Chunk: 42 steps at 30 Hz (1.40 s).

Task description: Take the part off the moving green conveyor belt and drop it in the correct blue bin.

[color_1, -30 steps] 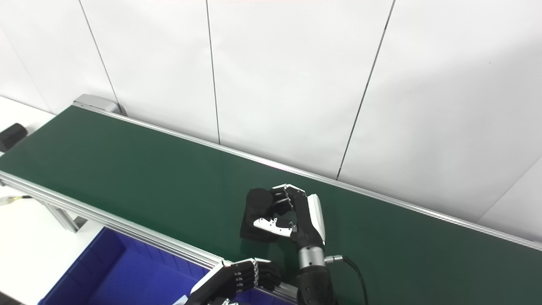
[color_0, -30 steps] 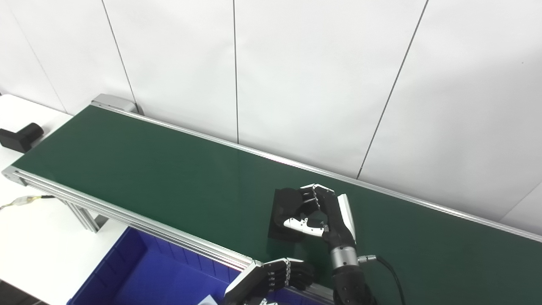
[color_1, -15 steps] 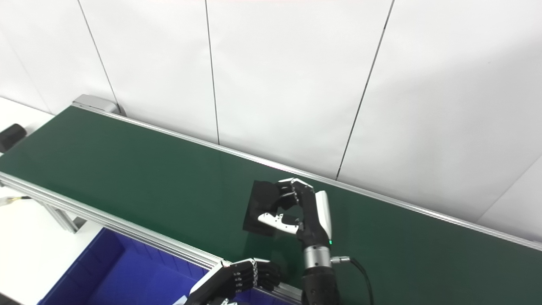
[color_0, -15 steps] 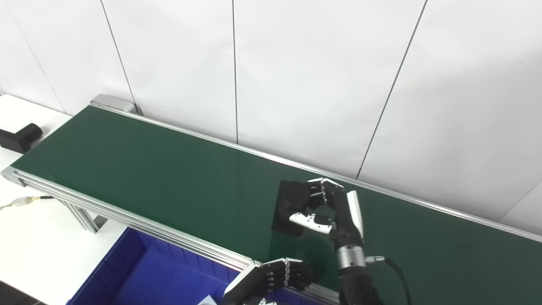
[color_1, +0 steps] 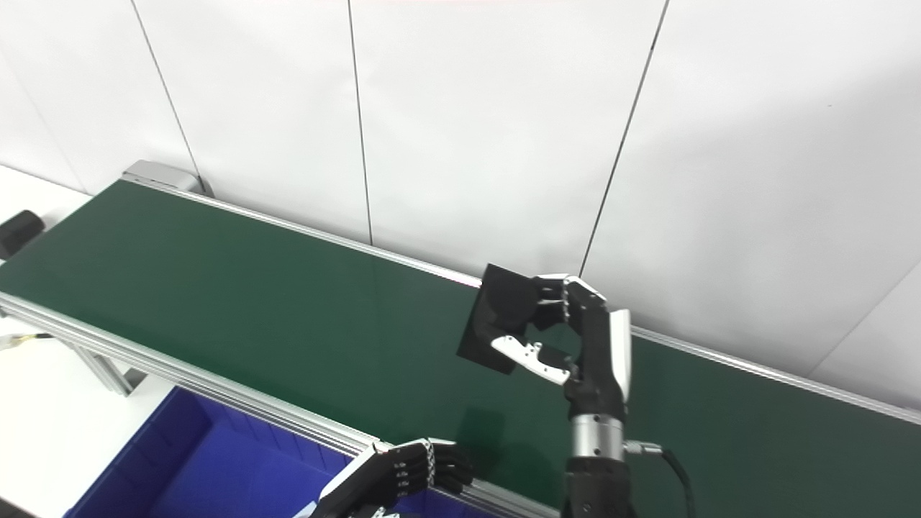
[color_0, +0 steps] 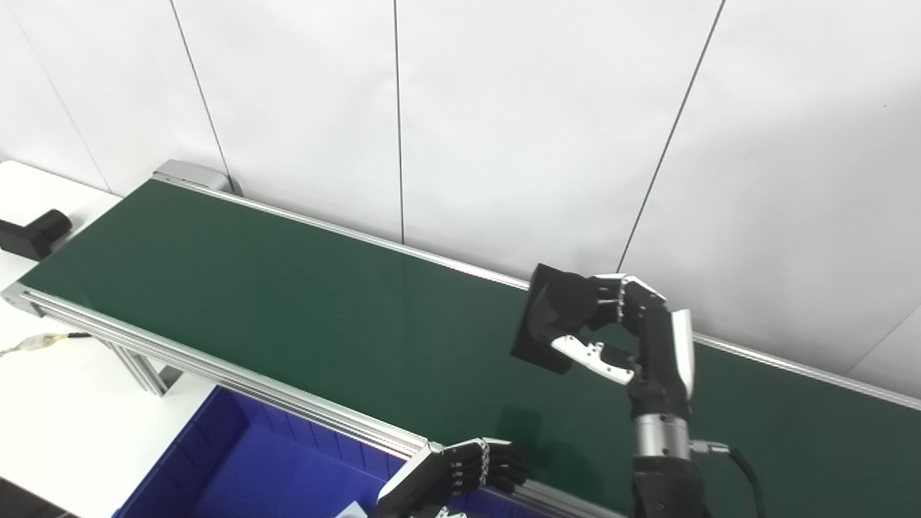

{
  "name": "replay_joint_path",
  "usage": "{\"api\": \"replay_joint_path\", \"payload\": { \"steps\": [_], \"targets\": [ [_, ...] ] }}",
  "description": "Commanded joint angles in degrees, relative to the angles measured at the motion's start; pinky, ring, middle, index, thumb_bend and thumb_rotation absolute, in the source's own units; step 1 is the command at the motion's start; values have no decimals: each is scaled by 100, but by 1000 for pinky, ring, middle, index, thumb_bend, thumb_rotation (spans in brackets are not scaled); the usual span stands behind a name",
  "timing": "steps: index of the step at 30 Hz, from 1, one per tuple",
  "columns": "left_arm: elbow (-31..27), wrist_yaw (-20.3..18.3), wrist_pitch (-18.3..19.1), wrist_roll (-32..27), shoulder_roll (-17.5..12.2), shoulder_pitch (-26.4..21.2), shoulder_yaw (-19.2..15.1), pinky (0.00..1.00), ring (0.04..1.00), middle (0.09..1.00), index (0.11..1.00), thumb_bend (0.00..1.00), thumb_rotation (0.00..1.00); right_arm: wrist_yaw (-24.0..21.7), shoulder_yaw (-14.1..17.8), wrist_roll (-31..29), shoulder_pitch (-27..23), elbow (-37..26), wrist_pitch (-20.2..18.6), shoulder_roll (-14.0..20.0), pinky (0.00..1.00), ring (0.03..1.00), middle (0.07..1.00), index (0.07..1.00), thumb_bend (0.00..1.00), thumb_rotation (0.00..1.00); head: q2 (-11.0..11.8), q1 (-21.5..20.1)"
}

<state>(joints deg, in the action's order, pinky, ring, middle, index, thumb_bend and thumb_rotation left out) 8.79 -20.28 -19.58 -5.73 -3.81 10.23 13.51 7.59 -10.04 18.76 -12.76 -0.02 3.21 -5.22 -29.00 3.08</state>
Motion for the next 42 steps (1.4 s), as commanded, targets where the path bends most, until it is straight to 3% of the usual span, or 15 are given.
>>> {"api": "replay_joint_path", "payload": {
  "steps": [1,17,24,35,42],
  "targets": [
    [-117,-27,-248,-58,-19,-71,-25,715,730,750,745,930,565,-77,31,-97,-102,-366,13,-15,387,435,497,508,519,0,-23,-54],
    [-277,-177,-177,-388,-203,5,-117,754,754,759,762,916,572,-273,220,-146,630,-1794,-219,151,373,433,503,503,519,0,-388,-805],
    [-337,-334,-149,-653,-337,23,-237,771,763,772,777,892,562,-336,292,-251,1003,-2251,-136,190,437,450,490,497,520,0,-664,-1245],
    [-594,-478,106,-974,-631,23,-418,768,756,770,782,873,561,-316,517,-267,1645,-2936,-380,147,377,438,505,497,518,0,-1046,-1775],
    [-859,-518,399,-1049,-776,-6,-553,775,757,770,780,880,565,-377,630,-270,2150,-3433,-492,186,400,443,502,496,518,0,-1377,-2212]
  ]
}}
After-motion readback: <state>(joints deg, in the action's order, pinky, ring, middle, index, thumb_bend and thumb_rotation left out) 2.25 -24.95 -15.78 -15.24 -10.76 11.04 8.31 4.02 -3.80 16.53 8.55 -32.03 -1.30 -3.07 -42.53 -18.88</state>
